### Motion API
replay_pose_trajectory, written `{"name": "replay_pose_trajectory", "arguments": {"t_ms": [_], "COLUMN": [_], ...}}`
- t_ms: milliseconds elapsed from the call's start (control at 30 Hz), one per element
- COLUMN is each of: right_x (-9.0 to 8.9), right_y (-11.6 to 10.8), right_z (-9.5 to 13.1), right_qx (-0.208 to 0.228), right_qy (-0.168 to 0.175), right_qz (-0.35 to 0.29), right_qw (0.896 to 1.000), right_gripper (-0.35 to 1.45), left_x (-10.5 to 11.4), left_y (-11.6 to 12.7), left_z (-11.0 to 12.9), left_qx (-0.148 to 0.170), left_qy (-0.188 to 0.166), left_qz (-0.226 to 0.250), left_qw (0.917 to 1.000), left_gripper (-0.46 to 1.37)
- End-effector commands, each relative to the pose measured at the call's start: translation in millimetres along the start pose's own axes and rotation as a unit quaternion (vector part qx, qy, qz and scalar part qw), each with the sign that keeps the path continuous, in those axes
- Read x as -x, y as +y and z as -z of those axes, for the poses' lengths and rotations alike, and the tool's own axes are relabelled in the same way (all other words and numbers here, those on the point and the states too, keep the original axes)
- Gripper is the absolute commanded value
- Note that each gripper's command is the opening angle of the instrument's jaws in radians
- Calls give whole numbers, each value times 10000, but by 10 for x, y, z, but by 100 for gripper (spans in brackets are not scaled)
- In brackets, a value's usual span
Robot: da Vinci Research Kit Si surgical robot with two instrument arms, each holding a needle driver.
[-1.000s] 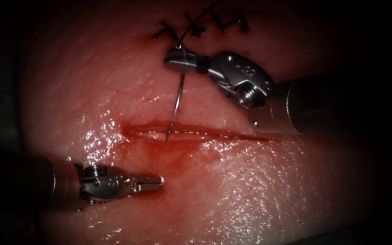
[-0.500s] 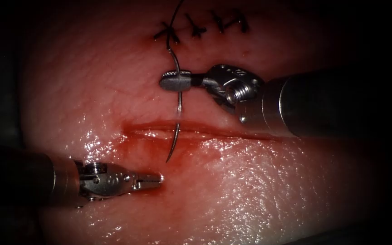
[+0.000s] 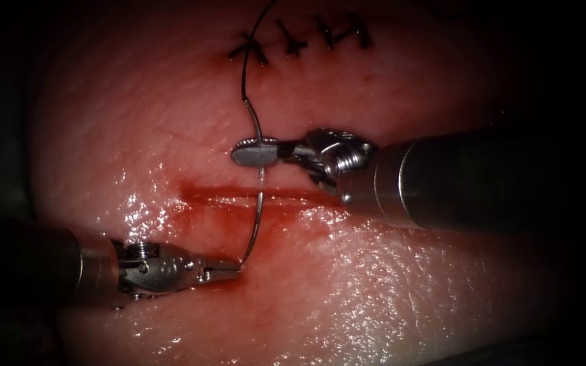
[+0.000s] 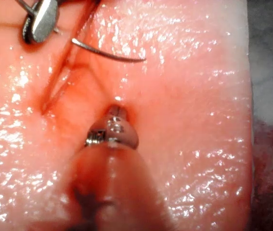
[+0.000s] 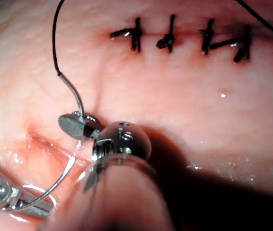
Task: Wound Closure
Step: Insert needle into the flesh above the incision, then pull the needle the rest of the way through using the left grippers
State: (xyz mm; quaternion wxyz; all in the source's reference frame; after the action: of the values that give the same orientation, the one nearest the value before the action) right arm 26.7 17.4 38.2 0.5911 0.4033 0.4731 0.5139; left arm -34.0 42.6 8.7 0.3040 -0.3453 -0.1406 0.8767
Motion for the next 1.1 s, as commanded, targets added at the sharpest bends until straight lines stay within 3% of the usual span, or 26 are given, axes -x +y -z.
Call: {"name": "replay_pose_trajectory", "arguments": {"t_ms": [33, 267, 300, 333, 400, 500, 733, 800, 867, 900, 967, 1000, 1033, 1100], "right_x": [0, 2, 2, 1, -2, -10, -34, -40, -45, -46, -50, -51, -52, -54], "right_y": [0, 0, 0, 0, 1, 3, 16, 20, 26, 27, 33, 34, 37, 41], "right_z": [0, 0, 0, 0, 1, 5, 21, 26, 32, 34, 41, 42, 46, 52], "right_qx": [7, -58, -59, -73, -138, -208, -8, 20, 39, 40, 36, 34, 20, 5], "right_qy": [-7, 73, 73, 101, 210, 333, 317, 296, 265, 258, 225, 222, 201, 175], "right_qz": [22, 41, 42, 13, 74, 262, 1172, 1396, 1628, 1658, 1811, 1813, 1850, 1927], "right_qw": [10000, 9999, 9999, 9999, 9997, 9989, 9926, 9898, 9863, 9858, 9832, 9832, 9825, 9811], "right_gripper": [-35, -35, -6, 42, 98, 117, 119, 119, 119, 119, 117, 116, 115, 112], "left_x": [0, -1, -1, -1, -2, -2, -6, -8, -11, -12, -15, -15, -18, -22], "left_y": [0, -1, -1, -1, -1, -2, -5, -6, -9, -9, -12, -12, -13, -14], "left_z": [0, 1, 1, 1, 1, 1, 4, 5, 7, 7, 9, 9, 10, 11], "left_qx": [53, 59, 60, 62, 49, 23, -100, -165, -251, -268, -295, -301, -334, -399], "left_qy": [0, 0, 0, -2, -3, 57, 504, 693, 934, 976, 1063, 1077, 1159, 1294], "left_qz": [-1, 2, 2, 32, -25, -166, -792, -1032, -1258, -1309, -1463, -1488, -1554, -1660], "left_qw": [10000, 10000, 10000, 10000, 10000, 9998, 9955, 9921, 9873, 9862, 9831, 9825, 9805, 9768], "left_gripper": [-35, -35, -35, -35, -35, -35, -33, -15, 21, 27, 68, 71, 89, 94]}}
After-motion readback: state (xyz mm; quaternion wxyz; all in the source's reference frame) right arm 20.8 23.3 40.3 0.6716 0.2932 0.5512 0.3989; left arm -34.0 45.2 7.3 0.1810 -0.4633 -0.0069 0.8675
